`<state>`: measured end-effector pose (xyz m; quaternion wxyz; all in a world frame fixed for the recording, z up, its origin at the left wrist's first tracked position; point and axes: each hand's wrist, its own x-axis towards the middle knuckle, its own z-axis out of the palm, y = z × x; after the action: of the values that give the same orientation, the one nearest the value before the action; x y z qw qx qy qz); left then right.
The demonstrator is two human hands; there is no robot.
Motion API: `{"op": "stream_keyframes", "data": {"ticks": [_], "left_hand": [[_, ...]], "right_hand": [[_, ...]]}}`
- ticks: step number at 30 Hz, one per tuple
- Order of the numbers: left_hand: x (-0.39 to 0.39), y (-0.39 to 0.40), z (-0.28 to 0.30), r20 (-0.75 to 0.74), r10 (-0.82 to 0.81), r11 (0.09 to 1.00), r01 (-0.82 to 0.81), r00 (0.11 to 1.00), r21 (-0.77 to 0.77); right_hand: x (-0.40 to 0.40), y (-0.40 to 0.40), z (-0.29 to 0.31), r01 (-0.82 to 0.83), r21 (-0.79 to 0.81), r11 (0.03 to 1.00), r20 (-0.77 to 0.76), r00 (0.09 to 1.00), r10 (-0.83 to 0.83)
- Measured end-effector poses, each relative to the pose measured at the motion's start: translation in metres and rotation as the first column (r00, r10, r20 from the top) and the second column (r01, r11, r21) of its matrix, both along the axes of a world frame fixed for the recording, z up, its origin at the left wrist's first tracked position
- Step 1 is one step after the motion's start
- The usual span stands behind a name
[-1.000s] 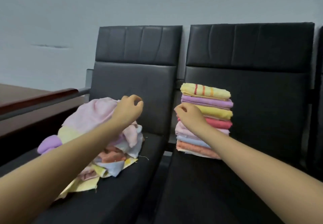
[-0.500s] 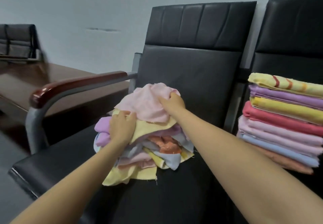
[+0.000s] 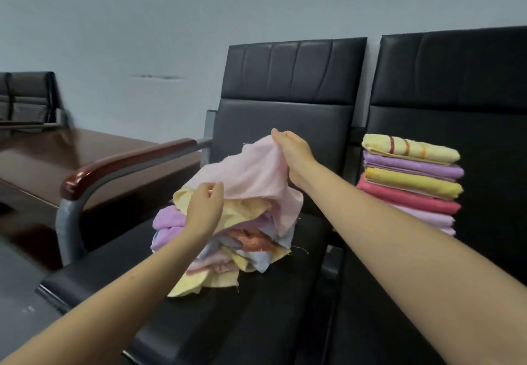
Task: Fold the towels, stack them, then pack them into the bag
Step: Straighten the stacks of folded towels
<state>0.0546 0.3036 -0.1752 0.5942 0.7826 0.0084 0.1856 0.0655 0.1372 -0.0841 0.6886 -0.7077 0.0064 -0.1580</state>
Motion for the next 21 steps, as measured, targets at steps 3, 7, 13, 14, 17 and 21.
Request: {"op": "stream_keyframes", "data": {"ticks": [3,7,13,14,17,21], "left_hand": [[-0.025,-0.019,0.008,-0.318,-0.212,0.933,0.095,0.924,-0.346],[-0.035,-0.035,0.008,-0.233,-0.663,0.549,0.251,0.711,-0.798],[-0.016,-0.040,-0.013,-0.369,-0.025,0.870,-0.162,0.929,-0.465],[-0.015,-0.035,-0.017,-0.373,0.021,0.876,-0.197,0.928,-0.441],[-0.022,-0.013,-0.026,-0.282,0.189,0.951,-0.247,0.940,-0.185],[-0.014,0.021,-0.050,-0.134,0.233,0.969,-0.242,0.963,-0.054]], "right_hand": [[-0.017,-0.013,0.013,-0.016,0.086,0.996,-0.007,1.000,0.016],[-0.044,-0.016,-0.002,-0.025,0.099,0.995,-0.002,1.000,0.025],[-0.075,-0.012,-0.080,-0.186,-0.317,0.930,-0.396,0.917,0.049],[-0.074,-0.015,-0.090,-0.247,-0.378,0.892,-0.434,0.898,0.065],[-0.062,-0.020,-0.107,-0.350,-0.540,0.765,-0.423,0.899,0.113],[-0.022,-0.016,-0.113,-0.102,-0.577,0.810,-0.216,0.976,-0.030]]}}
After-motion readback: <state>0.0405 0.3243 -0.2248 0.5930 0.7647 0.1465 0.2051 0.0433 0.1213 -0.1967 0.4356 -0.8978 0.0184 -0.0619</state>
